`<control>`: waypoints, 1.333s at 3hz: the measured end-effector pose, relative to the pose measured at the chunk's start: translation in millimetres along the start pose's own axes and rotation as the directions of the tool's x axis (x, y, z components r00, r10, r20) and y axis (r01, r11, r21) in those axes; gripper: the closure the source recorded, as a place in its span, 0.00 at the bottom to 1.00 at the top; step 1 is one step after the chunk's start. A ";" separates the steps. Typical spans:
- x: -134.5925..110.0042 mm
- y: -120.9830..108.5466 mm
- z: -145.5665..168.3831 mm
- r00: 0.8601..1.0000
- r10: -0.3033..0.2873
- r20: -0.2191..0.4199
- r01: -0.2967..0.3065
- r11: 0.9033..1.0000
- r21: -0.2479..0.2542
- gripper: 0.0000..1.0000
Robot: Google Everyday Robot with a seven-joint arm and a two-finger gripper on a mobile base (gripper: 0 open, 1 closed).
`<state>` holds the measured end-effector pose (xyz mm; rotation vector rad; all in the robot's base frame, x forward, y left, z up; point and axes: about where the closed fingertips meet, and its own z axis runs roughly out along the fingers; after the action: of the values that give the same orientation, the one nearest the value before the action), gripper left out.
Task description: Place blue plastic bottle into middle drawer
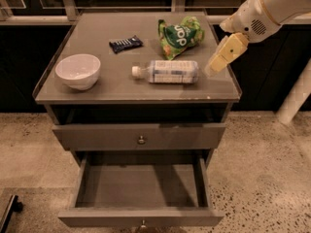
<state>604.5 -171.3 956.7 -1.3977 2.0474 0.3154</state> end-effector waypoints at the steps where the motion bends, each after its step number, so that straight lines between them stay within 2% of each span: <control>1: -27.4 -5.3 30.7 0.999 -0.014 0.031 0.016 0.999 -0.044 0.00; 2: -48.7 -3.5 63.0 0.999 -0.031 0.040 0.034 0.995 -0.094 0.00; 4: -69.9 1.7 115.9 0.999 -0.051 0.005 0.051 0.985 -0.168 0.00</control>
Offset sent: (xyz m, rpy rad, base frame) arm 0.0556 0.1048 -0.0282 0.0593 0.0637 0.1400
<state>661.7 -57.8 910.2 -1.5469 2.0199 0.4758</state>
